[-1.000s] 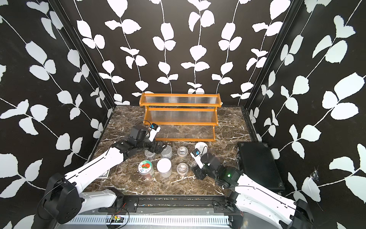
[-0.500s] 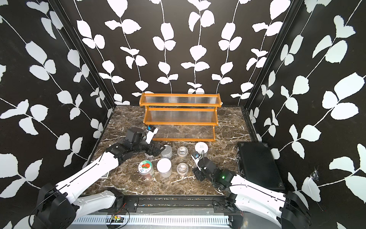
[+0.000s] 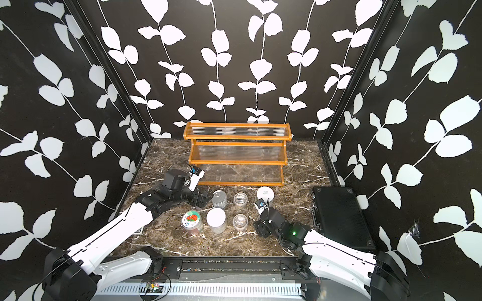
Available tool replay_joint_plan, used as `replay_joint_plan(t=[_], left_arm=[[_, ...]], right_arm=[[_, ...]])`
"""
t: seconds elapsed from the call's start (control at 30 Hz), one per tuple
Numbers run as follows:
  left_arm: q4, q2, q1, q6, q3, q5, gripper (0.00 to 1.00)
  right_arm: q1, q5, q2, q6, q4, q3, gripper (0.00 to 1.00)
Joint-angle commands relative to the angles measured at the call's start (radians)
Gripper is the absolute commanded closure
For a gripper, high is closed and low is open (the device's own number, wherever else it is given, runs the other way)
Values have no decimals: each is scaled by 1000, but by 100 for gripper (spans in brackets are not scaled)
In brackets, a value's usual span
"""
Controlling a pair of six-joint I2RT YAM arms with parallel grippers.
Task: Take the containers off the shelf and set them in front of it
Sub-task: Place the container at the center of the board, then reset both arms
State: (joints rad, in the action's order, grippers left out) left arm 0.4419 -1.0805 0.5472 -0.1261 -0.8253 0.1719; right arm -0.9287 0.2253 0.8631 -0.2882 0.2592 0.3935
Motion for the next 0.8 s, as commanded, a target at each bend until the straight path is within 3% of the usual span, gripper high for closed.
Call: replay_joint_plan(t=[0.0,0.33,0.5,0.6,0.77], left_arm=[[35,22,-6,26,-1,-20,1],[110,48,-13,59,-36,-108,1],[170,67,-43,49,-59,-261,1],[215,62,-135,-7,-66,-406,1],[45,93,-327,-37,-6,-494,1]], right_arm=[[-6,11,-8,-19,0,-28,12],[-7,33,-68,12,121,90,7],[26,54,-87,68,212,214,3],[140,-13,-70,87,230,273,2],[462,-171,-65,116,119,290,0]])
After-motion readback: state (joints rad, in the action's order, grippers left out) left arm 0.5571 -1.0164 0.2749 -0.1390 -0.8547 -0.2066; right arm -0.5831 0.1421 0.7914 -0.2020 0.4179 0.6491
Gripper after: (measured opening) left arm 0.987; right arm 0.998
